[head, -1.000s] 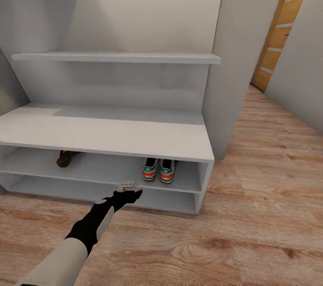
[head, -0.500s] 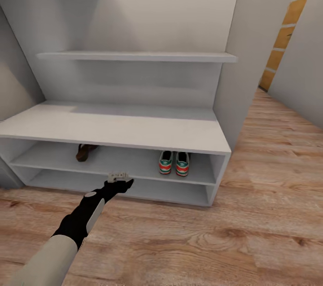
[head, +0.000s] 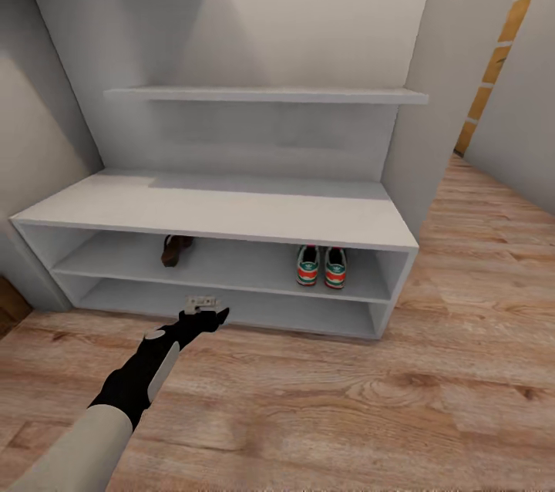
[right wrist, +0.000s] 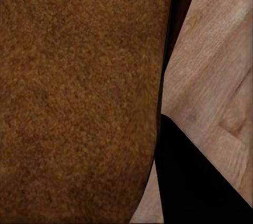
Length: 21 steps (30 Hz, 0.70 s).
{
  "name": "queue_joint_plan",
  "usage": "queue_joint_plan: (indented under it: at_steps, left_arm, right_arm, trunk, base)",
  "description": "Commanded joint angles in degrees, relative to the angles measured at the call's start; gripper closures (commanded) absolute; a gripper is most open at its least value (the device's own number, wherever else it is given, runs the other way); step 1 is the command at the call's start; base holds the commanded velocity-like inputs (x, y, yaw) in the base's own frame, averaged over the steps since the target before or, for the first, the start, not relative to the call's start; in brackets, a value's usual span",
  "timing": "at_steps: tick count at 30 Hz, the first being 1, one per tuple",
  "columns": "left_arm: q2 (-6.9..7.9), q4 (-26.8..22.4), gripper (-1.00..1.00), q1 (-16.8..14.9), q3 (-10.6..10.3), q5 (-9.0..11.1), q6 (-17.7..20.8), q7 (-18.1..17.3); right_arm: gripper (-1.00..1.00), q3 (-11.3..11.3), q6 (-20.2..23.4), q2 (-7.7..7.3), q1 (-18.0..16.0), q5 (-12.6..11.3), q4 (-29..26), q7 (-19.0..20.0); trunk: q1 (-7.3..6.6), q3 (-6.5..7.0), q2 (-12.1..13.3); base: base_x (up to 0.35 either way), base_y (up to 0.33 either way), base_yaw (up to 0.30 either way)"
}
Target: Pick up the two gym shoes and the two sandals from the corridor floor and place them onto the hallstand (shoe rack) in the corridor, making sure they are on the rack and not on the floor. Arrange them so the two gym shoes are next to each other and the two sandals are next to each other.
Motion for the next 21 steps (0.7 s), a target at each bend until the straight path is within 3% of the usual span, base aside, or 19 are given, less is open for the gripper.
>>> queue_joint_plan:
  at_steps: [1,21]
  left_arm:
    - [0.03,-0.04,-1.00,-0.01,-0.18,0.60,0.35,0.03]
    - [-0.10,0.08,-1.00,0.02,-0.23,0.68,0.40,-0.02]
  right_arm:
    - [1.00,-0.02,0.25,-0.01,-0.04,-0.78,-0.11,-0.54]
    - [1.00,0.02,0.25,0.00,-0.04,-0.78,-0.11,-0.54]
  trunk:
    - [-0.03,-0.05,-0.02]
    - [-0.03,-0.05,-0.02]
  base:
    - [-0.144,0.291,0.000]
    - [-0.152,0.296,0.000]
